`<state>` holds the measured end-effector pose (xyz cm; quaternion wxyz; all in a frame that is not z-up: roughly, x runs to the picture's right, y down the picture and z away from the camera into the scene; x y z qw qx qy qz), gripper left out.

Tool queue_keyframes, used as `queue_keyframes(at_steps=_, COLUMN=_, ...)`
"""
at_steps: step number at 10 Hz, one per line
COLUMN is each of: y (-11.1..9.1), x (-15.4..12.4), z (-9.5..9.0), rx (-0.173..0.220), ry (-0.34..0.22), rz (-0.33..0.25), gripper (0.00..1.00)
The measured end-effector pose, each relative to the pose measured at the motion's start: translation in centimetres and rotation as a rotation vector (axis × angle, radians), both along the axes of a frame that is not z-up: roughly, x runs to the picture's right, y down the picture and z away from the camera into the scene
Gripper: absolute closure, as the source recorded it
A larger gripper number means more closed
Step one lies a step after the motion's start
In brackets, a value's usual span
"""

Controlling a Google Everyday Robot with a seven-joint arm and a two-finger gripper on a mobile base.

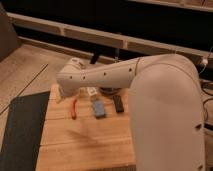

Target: Place the pepper in the ceramic bowl

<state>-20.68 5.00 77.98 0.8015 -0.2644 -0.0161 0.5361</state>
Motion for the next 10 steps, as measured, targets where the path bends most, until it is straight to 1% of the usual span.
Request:
queue_keyframes(at_steps=1, y=0.3, x=0.4, z=0.9, rx=-0.001, ry=0.014, rz=-0.003, gripper=0.35)
queue_keyframes(at_steps=3, y=0.7, x=0.6, z=2.0, rx=-0.007, ry=0.028, rz=-0.012, gripper=0.35)
queue_keyframes(at_steps=4, y=1.2, x=0.4, z=2.7, rx=-0.017, ry=0.032, rz=-0.018, gripper=0.35)
queue_keyframes(at_steps=5, y=2.0, x=0.0, z=3.5, rx=-0.031, ry=0.033, rz=-0.039, gripper=0.35)
queue_keyframes(at_steps=7, y=3.6, x=-0.9, z=4.7, rx=-0.068, ry=0.038, rz=-0.076, gripper=0.35)
queue_keyframes(at_steps=8, y=4.7, x=-1.3, z=5.6, rx=-0.096, ry=0.049, rz=-0.108, gripper=0.35)
queue_keyframes(at_steps=10, y=6.0, x=-1.6, z=7.1, rx=-0.143, ry=0.072, rz=-0.146, gripper=0.35)
